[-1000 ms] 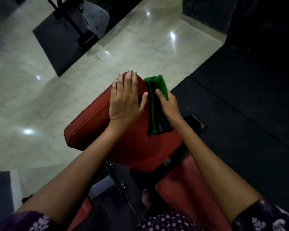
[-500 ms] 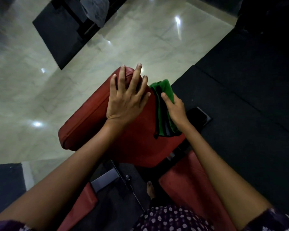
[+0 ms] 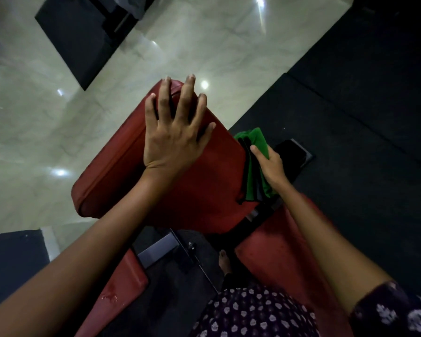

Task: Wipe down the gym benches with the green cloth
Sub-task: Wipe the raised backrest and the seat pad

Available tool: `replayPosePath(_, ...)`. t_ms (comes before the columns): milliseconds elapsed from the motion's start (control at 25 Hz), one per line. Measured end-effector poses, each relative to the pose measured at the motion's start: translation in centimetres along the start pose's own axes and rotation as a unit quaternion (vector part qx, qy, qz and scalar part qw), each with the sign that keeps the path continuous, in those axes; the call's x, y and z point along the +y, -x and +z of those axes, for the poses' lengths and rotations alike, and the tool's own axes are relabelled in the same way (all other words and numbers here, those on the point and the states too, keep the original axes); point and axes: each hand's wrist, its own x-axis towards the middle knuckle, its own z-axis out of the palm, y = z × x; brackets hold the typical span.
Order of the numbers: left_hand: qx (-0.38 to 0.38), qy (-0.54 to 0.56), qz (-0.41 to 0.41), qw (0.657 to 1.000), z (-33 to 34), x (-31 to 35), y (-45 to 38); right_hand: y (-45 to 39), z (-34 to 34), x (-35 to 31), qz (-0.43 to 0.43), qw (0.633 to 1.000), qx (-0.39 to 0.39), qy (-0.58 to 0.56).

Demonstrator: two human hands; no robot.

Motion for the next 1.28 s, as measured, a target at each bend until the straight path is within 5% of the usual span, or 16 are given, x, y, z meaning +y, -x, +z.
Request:
replayPosePath(240,0.003,-0.004,0.001,1.0,0.0,0.4,-0.3,-3.9,-3.7,8.0,0.175,0.966,-0.014,0.191)
replayPosePath(440,0.004,-0.033,0.009,0.999,0.8,0.6,0.0,-5.7,-3.4,10.5,0.231,0.967,-0.002,0.109)
replayPosePath(920,-0.021,-0.024,0.036,0.999,1.7,1.5,0.4,1.1,0.8,-6.0,0.042,0.998,-0.033,0.031)
replayPosePath(1160,-0.08,0.25,-0.087,0.961,-2.6,-0.8,0.9,5.7,2.4,-12.2,0.019,0.999,0.002,0.041)
replayPosePath(1280,-0.117,0.26,-0.169,0.944,-3.9,-3.1,4.2,6.7,3.8,-17.6,-0.047,0.997,0.031,0.047)
